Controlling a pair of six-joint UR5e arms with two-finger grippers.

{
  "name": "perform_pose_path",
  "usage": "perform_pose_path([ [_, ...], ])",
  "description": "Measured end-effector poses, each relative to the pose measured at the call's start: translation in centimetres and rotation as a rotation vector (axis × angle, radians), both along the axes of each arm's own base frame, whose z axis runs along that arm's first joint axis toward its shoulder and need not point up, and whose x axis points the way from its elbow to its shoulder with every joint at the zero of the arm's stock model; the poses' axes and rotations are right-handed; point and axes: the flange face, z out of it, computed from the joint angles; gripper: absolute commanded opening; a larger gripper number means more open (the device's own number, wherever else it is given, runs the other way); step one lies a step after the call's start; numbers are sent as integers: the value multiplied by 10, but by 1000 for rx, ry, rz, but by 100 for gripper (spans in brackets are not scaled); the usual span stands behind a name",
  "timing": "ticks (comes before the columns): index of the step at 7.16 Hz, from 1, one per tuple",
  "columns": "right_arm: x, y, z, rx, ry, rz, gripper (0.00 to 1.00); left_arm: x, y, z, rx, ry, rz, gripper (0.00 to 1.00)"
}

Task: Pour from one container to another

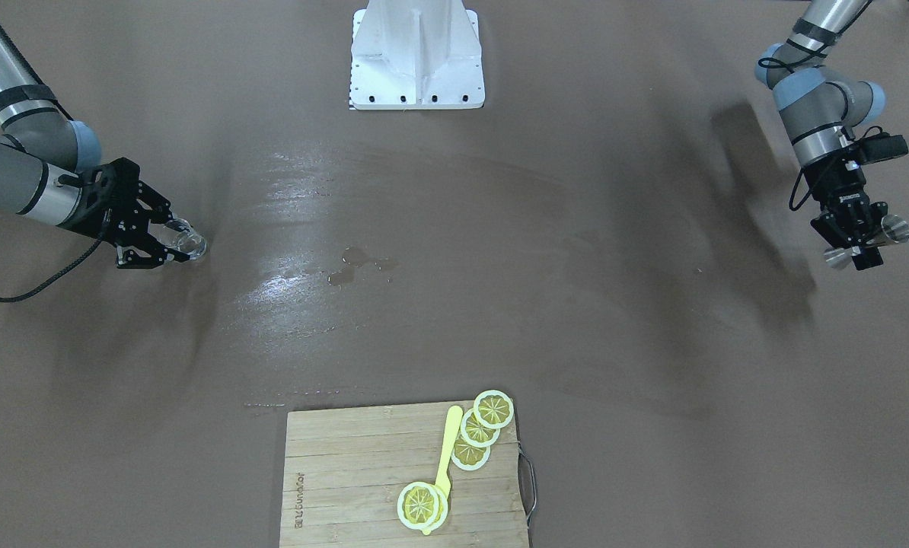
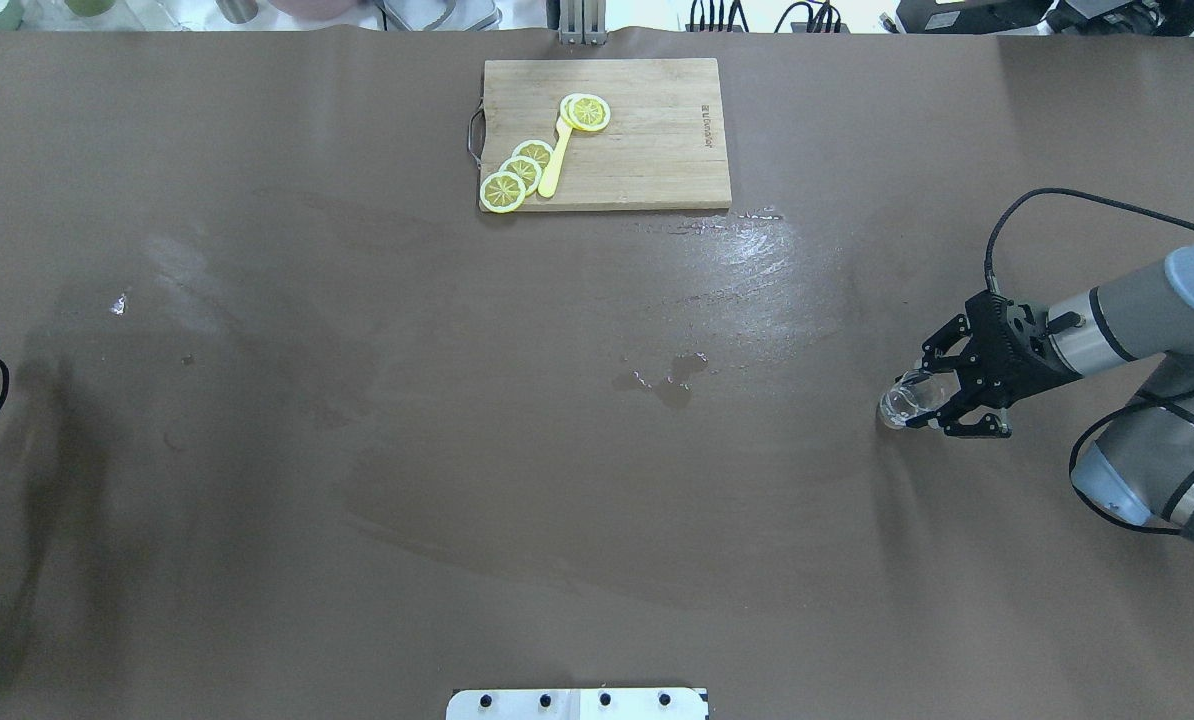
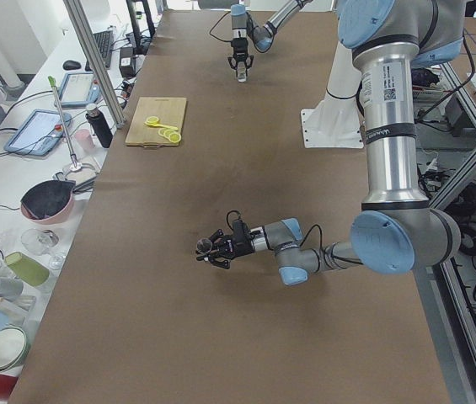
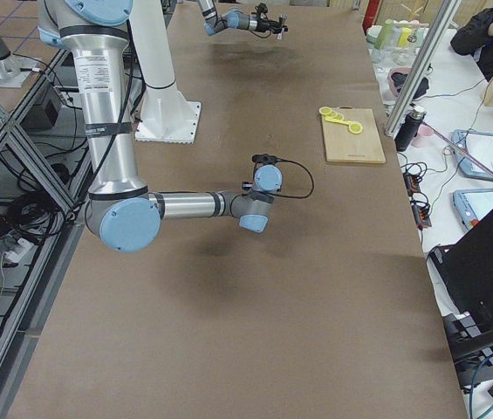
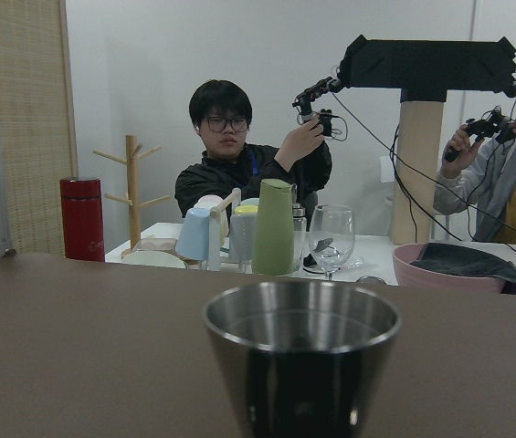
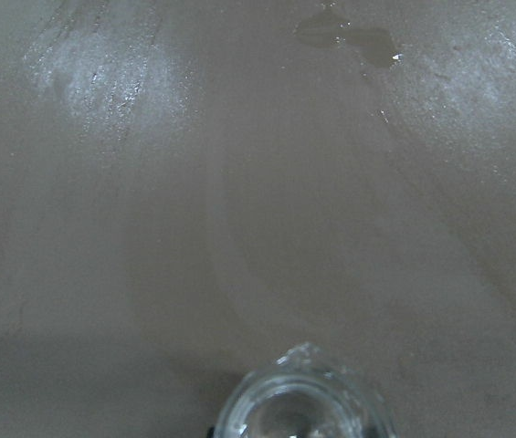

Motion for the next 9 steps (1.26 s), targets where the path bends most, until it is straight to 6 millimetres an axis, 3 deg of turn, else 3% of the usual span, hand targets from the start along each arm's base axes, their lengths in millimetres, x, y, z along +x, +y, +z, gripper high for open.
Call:
perform_pose_path([
  [1,-2,0,0,-4,3,-2,72,6,-2,0,-23,3,-22,0],
  [2,0,-3,0,-21,15,3,100,11,-4,2,-46,-15,-37,0],
  [6,7,-15,-3,-72,47,16,100,25,-11,2,-110,-124,-46,0],
  [9,13,-16,-9,-100,33,6,100,42,-25,-34,-54,-84,-82,0],
])
